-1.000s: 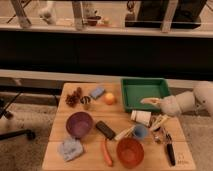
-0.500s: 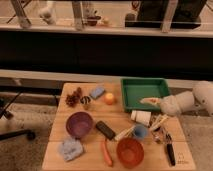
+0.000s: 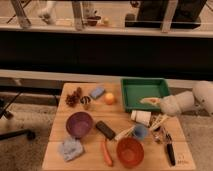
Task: Place fork in paper cup
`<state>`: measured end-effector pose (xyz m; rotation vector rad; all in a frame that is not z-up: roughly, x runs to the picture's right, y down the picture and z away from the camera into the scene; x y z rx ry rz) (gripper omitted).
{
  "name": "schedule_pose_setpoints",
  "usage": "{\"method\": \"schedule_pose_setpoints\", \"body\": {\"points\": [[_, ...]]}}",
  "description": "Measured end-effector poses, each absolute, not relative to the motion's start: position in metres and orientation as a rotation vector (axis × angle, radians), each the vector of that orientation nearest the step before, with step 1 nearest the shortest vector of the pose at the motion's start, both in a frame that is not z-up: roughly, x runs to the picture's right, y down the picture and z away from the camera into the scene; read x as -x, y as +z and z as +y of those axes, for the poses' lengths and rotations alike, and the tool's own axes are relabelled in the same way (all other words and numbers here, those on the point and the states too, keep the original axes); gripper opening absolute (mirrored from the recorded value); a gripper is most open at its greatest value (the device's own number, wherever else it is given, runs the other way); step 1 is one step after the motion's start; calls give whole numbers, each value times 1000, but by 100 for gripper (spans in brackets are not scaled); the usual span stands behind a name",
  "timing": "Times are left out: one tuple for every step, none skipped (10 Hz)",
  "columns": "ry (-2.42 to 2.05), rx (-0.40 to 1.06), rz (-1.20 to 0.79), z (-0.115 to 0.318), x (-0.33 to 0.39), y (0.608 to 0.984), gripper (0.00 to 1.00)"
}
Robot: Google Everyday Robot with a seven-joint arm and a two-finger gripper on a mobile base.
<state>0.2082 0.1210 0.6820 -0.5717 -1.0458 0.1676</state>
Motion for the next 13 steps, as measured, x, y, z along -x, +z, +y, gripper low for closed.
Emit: {"method": "schedule_pose_setpoints", "body": {"points": [[167, 573, -1045, 121, -207, 682, 80], [163, 578, -1042, 122, -206, 682, 80], [160, 576, -1039, 122, -204, 681, 80], [159, 574, -1037, 122, -202, 681, 80], [159, 572, -1036, 121, -202, 680, 80], [160, 570, -1035, 121, -203, 680, 80], [163, 568, -1036, 121, -204, 679, 80], [163, 564, -1037, 120, -204, 679, 80], [163, 562, -1037, 120, -206, 679, 80], [166, 559, -1036, 119, -207, 680, 80], [171, 558, -1036, 120, -210, 680, 80], [174, 556, -1036, 120, -212, 680, 80], [179, 554, -1037, 120, -215, 680, 80]]}}
